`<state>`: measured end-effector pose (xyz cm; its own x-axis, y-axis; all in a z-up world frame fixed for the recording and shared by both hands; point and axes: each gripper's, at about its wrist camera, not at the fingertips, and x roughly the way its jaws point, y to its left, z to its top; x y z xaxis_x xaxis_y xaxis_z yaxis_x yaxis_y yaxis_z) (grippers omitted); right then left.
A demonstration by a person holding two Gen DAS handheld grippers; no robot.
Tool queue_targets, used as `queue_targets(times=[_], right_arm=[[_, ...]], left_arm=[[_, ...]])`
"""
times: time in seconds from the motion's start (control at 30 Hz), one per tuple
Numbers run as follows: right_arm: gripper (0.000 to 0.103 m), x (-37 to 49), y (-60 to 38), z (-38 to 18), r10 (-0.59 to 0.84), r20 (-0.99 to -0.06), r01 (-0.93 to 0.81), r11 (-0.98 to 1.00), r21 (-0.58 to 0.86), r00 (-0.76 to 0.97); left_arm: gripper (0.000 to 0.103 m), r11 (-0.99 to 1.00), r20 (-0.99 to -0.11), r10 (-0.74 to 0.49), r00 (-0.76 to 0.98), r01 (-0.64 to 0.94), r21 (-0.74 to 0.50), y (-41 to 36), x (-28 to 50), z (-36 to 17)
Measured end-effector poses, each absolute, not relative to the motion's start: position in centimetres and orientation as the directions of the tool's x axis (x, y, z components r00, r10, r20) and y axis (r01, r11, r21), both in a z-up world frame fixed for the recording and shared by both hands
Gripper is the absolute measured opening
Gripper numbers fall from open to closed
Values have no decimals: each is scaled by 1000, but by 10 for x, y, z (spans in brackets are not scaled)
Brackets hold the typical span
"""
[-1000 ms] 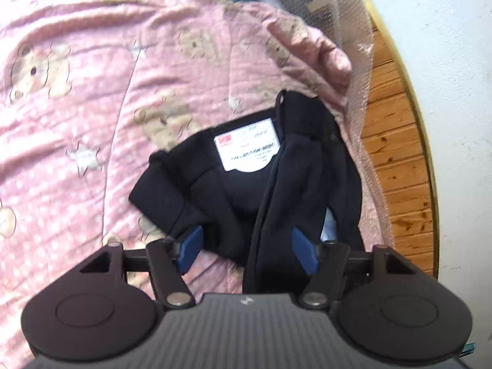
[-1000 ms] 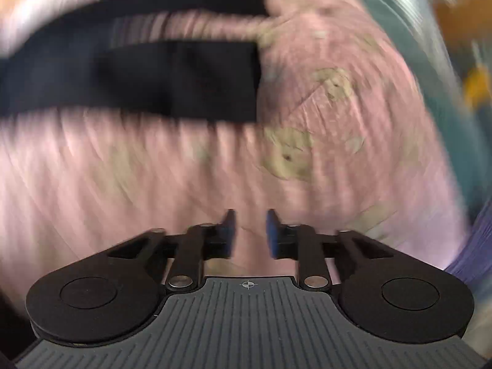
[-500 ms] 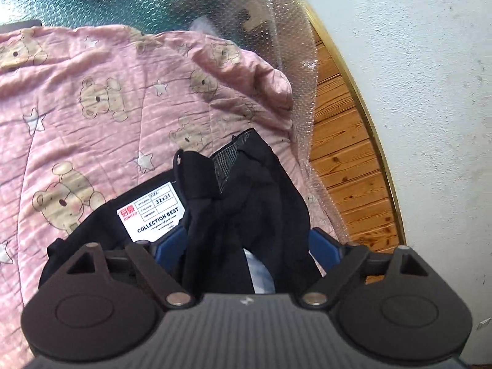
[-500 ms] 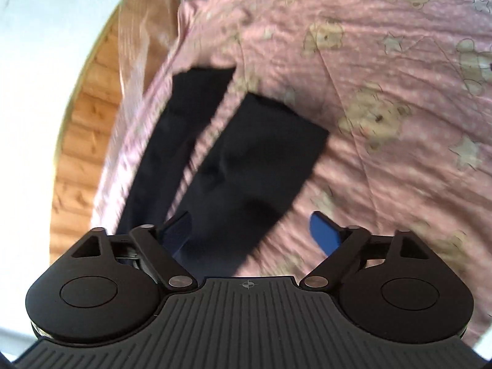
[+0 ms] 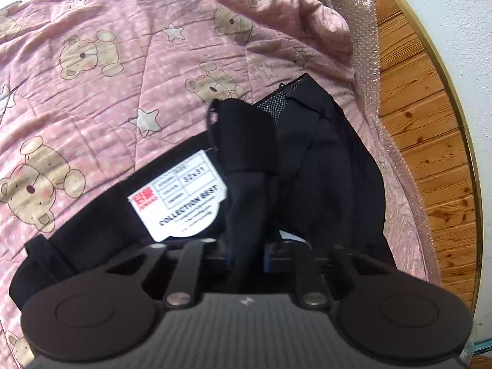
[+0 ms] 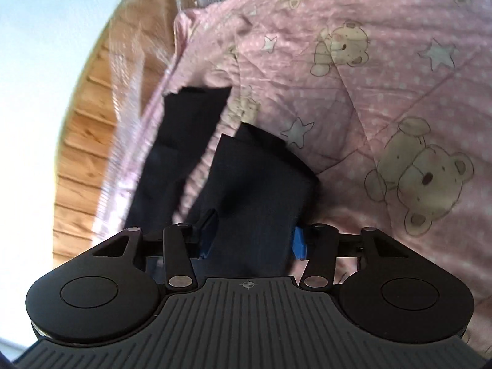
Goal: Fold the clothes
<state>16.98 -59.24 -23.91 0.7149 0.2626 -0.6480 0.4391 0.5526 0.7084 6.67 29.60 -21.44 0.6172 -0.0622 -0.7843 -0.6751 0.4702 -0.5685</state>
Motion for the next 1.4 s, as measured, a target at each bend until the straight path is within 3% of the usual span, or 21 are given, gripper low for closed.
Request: queue_targets(times=[0.03, 0.07, 0.1, 0.13, 0.3, 0.43, 0.57, 0.7, 0.8, 0.93, 1.07, 1.13, 1.3, 1.4], right_arm=[[54, 174, -590, -236, 250, -662, 447, 568, 692, 707], [37, 178, -588, -234, 237, -675, 454, 582, 674, 699], [10, 184, -586, -228, 228, -686, 454, 601, 658, 692], [0, 190, -586, -217, 222, -679, 437, 619, 653, 699], [0, 212, -579, -139, 223, -530, 285, 643, 711, 818], [0, 190, -580, -84, 200, -449, 224, 651, 725, 871], [0, 147, -596, -75, 134, -497, 276, 696, 663, 857], [0, 113, -612, -131, 53, -663, 421, 734, 533, 747], [0, 108, -616, -155, 14, -732, 470, 759, 451, 681], [0, 107, -618, -178, -35, -798, 505, 791, 346, 602], [2, 107, -621, -201, -90, -851, 529, 815, 236, 518], [8, 106, -624, -210, -117, -868, 540, 820, 189, 482], [17, 102, -646, -198, -274, -867, 602, 798, 36, 415], [17, 104, -655, -175, -274, -839, 606, 792, 81, 469]], left_arm=[[3, 471, -778, -65, 625, -668, -576, 297, 71, -211], [3, 478, -757, -59, 651, -647, -594, 298, 76, -201], [2, 490, -716, -55, 696, -605, -627, 299, 84, -184], [2, 503, -669, -58, 741, -557, -661, 301, 93, -166], [2, 589, -419, -117, 900, -277, -759, 303, 119, -66], [2, 610, -322, -154, 934, -166, -775, 302, 70, -28], [2, 587, -439, -122, 890, -292, -755, 303, -14, -70], [3, 446, -647, -66, 759, -558, -700, 305, -82, -180], [4, 393, -751, -41, 659, -681, -618, 300, -101, -239], [11, 378, -770, -16, 638, -709, -596, 309, -112, -253], [29, 384, -782, 39, 622, -732, -563, 331, -123, -242], [36, 380, -780, 43, 624, -732, -565, 340, -135, -241], [46, 363, -800, 130, 586, -779, -512, 349, -149, -220], [49, 329, -792, 183, 582, -796, -508, 359, -158, -206]])
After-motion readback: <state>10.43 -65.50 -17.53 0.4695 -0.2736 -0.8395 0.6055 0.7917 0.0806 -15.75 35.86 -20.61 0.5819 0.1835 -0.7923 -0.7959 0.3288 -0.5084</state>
